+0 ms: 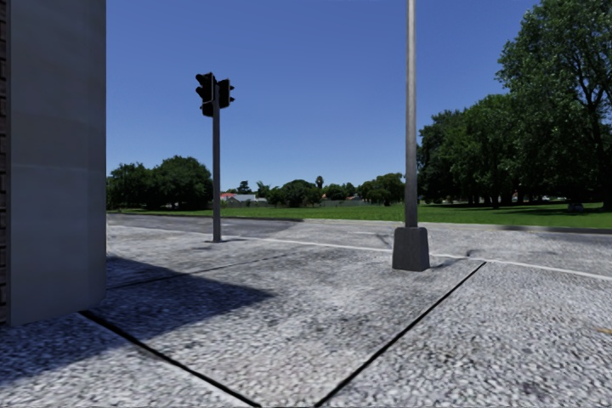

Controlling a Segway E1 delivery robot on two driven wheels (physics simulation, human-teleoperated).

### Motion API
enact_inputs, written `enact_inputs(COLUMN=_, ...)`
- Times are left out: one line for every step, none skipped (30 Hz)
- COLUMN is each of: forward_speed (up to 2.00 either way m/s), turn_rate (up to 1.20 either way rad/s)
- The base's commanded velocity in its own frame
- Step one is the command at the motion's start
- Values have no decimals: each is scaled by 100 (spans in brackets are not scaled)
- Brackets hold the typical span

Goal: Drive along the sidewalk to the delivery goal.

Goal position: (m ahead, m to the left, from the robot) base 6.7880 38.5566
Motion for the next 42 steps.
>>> enact_inputs(forward_speed=172, turn_rate=0)
enact_inputs(forward_speed=172, turn_rate=0)
enact_inputs(forward_speed=173, turn_rate=0)
enact_inputs(forward_speed=173, turn_rate=0)
enact_inputs(forward_speed=173, turn_rate=0)
enact_inputs(forward_speed=173, turn_rate=0)
enact_inputs(forward_speed=173, turn_rate=0)
enact_inputs(forward_speed=173, turn_rate=0)
enact_inputs(forward_speed=173, turn_rate=0)
enact_inputs(forward_speed=173, turn_rate=0)
enact_inputs(forward_speed=173, turn_rate=0)
enact_inputs(forward_speed=173, turn_rate=0)
enact_inputs(forward_speed=173, turn_rate=0)
enact_inputs(forward_speed=173, turn_rate=0)
enact_inputs(forward_speed=174, turn_rate=0)
enact_inputs(forward_speed=174, turn_rate=0)
enact_inputs(forward_speed=174, turn_rate=0)
enact_inputs(forward_speed=174, turn_rate=0)
enact_inputs(forward_speed=174, turn_rate=0)
enact_inputs(forward_speed=174, turn_rate=0)
enact_inputs(forward_speed=174, turn_rate=0)
enact_inputs(forward_speed=174, turn_rate=0)
enact_inputs(forward_speed=174, turn_rate=0)
enact_inputs(forward_speed=174, turn_rate=0)
enact_inputs(forward_speed=174, turn_rate=0)
enact_inputs(forward_speed=174, turn_rate=6)
enact_inputs(forward_speed=174, turn_rate=24)
enact_inputs(forward_speed=174, turn_rate=38)
enact_inputs(forward_speed=174, turn_rate=47)
enact_inputs(forward_speed=174, turn_rate=51)
enact_inputs(forward_speed=174, turn_rate=52)
enact_inputs(forward_speed=174, turn_rate=52)
enact_inputs(forward_speed=174, turn_rate=52)
enact_inputs(forward_speed=174, turn_rate=52)
enact_inputs(forward_speed=174, turn_rate=52)
enact_inputs(forward_speed=174, turn_rate=53)
enact_inputs(forward_speed=174, turn_rate=53)
enact_inputs(forward_speed=174, turn_rate=53)
enact_inputs(forward_speed=174, turn_rate=53)
enact_inputs(forward_speed=174, turn_rate=53)
enact_inputs(forward_speed=174, turn_rate=53)
enact_inputs(forward_speed=174, turn_rate=53)
